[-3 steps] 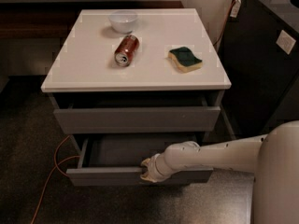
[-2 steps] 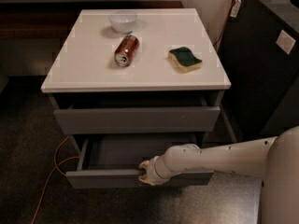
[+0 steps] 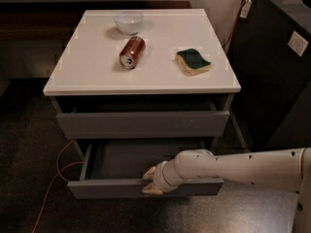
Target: Place coke can into middle drawer
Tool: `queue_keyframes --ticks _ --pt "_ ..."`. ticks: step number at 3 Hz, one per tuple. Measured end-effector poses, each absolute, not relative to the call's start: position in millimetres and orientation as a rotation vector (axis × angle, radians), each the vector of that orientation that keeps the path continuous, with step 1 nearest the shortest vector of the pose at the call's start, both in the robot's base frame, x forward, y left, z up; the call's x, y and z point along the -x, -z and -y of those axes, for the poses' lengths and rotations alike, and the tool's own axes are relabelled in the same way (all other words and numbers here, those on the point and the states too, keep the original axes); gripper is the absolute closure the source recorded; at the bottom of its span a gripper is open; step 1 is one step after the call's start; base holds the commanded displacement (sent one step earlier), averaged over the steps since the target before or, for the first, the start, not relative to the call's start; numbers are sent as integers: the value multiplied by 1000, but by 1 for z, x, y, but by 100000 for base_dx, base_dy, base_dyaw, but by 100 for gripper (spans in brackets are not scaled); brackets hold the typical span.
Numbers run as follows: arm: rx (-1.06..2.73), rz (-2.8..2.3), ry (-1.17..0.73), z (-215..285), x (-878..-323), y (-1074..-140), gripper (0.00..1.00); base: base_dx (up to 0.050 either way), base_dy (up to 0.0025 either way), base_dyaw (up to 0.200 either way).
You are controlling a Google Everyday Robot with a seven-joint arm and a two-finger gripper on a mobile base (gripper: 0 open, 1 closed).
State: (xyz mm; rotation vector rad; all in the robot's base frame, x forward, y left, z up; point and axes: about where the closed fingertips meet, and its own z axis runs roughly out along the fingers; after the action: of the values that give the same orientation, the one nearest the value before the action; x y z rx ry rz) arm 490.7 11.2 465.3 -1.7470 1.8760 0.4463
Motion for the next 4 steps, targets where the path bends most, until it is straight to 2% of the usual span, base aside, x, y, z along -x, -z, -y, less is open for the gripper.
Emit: queue_keyframes --ticks 1,2,3,4 --pt "1722 -1864 -446 -8 -496 -481 1 0 0 0" --pt "1705 -1862 -443 -2 -507 -488 0 0 0 0" --pt "1682 -1871 -440 6 -520 -488 13 0 0 0" --pt "1646 -1879 -452 14 -535 -487 45 0 0 0"
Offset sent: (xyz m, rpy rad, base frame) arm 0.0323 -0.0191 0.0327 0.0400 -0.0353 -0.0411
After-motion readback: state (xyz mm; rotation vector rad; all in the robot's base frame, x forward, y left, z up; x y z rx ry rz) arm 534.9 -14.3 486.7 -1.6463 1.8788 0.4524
